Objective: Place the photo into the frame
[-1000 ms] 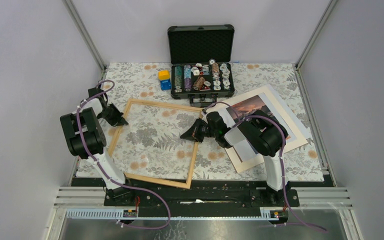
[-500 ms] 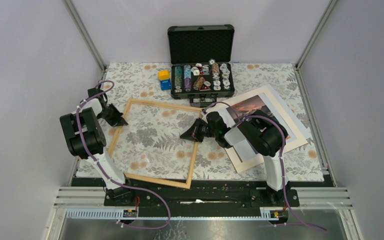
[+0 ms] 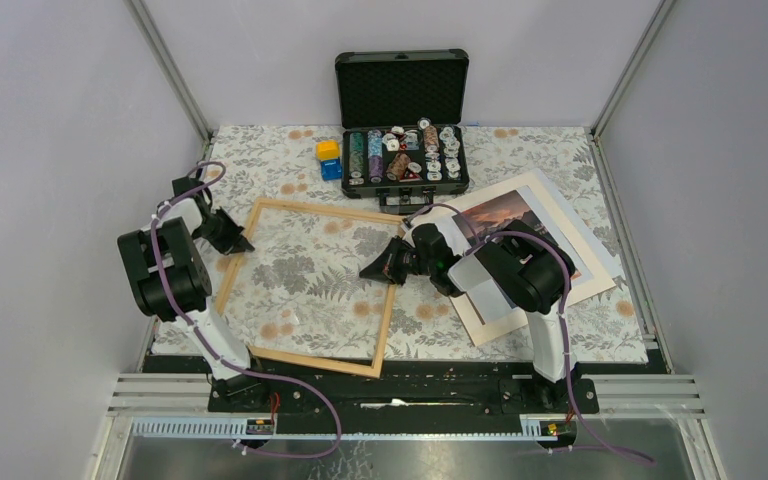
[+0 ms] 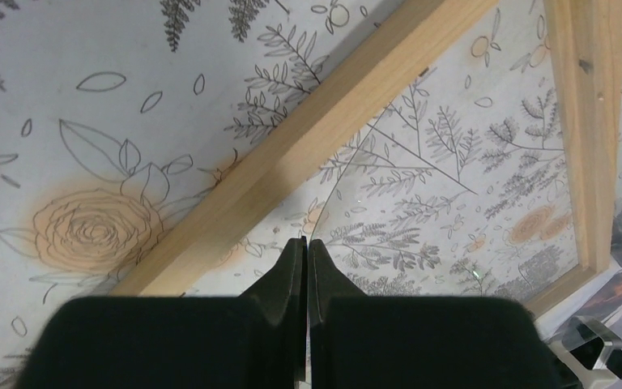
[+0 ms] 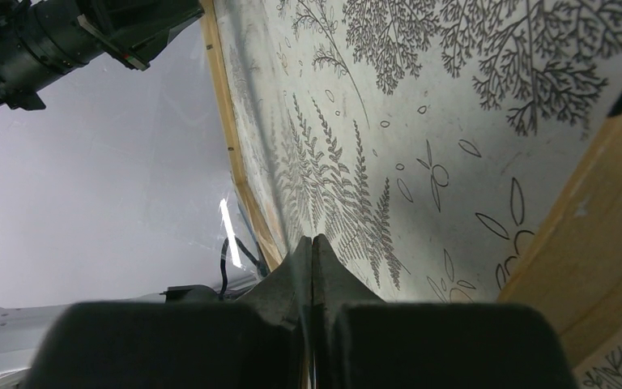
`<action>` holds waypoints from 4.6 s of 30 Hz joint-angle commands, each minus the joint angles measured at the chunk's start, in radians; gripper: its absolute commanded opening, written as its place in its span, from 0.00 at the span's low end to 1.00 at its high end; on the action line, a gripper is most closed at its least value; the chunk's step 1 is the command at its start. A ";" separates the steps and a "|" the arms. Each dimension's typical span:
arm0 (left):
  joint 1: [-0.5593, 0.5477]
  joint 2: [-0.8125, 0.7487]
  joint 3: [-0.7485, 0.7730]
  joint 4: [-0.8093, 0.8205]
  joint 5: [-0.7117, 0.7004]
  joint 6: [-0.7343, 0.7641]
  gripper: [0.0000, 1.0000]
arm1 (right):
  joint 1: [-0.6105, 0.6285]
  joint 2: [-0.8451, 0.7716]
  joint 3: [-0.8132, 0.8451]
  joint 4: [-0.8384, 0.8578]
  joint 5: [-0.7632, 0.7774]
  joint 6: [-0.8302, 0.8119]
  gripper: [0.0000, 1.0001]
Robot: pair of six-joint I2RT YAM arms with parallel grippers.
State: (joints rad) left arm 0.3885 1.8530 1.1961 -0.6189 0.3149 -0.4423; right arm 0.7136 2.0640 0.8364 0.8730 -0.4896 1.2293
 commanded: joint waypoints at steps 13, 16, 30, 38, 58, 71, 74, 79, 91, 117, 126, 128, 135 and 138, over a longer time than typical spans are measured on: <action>0.041 -0.014 0.019 0.094 -0.093 -0.001 0.00 | 0.001 -0.014 0.017 0.006 -0.001 -0.005 0.08; 0.048 0.002 0.033 0.093 -0.089 0.003 0.00 | 0.001 -0.023 0.012 0.006 -0.001 -0.008 0.11; 0.050 0.040 0.052 0.089 -0.059 0.010 0.00 | -0.003 -0.090 -0.049 -0.050 -0.008 -0.090 0.29; 0.049 0.038 0.051 0.087 -0.064 0.014 0.00 | -0.016 -0.082 -0.078 -0.010 -0.030 -0.088 0.31; 0.050 0.031 0.051 0.091 -0.047 0.019 0.00 | -0.048 -0.082 -0.179 0.142 -0.063 0.008 0.11; 0.049 0.001 0.042 0.092 -0.063 0.030 0.23 | -0.005 -0.059 -0.200 0.239 0.002 0.138 0.00; 0.051 -0.004 0.042 0.092 -0.063 0.031 0.26 | 0.013 -0.063 -0.209 0.246 0.026 0.162 0.00; 0.050 -0.010 0.041 0.092 -0.056 0.033 0.29 | 0.035 -0.080 -0.220 0.235 0.055 0.182 0.00; 0.050 -0.084 0.002 0.087 -0.130 0.034 0.12 | 0.035 -0.064 -0.225 0.250 0.031 0.186 0.00; 0.052 -0.109 0.012 0.139 -0.059 -0.010 0.02 | 0.073 -0.110 -0.188 0.152 0.112 0.128 0.00; 0.054 -0.120 0.012 0.171 -0.027 -0.029 0.01 | 0.073 -0.096 -0.193 0.173 0.129 0.140 0.00; 0.056 -0.127 0.007 0.180 -0.020 -0.036 0.00 | 0.073 -0.097 -0.196 0.178 0.134 0.141 0.00; 0.057 -0.130 0.023 0.188 -0.010 -0.055 0.00 | 0.074 -0.113 -0.197 0.169 0.150 0.141 0.00; 0.056 -0.117 0.029 0.187 -0.012 -0.055 0.00 | 0.074 -0.118 -0.193 0.161 0.154 0.140 0.00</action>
State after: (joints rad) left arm 0.4335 1.7622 1.1778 -0.5064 0.3065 -0.4759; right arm 0.7788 1.9881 0.6273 1.0214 -0.3763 1.3766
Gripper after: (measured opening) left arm 0.011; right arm 0.017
